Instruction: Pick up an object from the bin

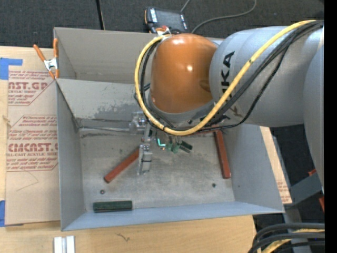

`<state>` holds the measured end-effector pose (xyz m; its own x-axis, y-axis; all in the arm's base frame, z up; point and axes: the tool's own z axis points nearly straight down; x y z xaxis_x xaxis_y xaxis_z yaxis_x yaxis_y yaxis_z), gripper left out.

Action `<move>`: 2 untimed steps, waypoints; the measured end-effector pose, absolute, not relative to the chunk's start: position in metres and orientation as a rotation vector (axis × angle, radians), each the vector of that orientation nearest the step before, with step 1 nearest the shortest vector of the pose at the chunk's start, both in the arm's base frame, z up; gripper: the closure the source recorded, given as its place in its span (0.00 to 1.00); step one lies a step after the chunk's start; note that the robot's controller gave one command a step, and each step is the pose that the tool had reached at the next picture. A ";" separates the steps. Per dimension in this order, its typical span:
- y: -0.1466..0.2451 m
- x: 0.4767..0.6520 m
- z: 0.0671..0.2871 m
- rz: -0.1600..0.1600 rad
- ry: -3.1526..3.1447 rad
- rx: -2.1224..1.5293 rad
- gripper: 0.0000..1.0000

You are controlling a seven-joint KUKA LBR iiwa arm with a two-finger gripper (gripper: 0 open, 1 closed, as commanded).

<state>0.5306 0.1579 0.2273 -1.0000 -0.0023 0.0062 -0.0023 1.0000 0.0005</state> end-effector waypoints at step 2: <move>0.147 0.567 0.070 -0.003 -3.140 0.078 1.00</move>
Offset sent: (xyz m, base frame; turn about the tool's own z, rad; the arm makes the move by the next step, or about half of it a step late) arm 0.0365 -0.0124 -0.1573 -0.0472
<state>0.5670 0.1467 0.0702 -0.9988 -0.0499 0.0001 -0.0499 0.9987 0.0022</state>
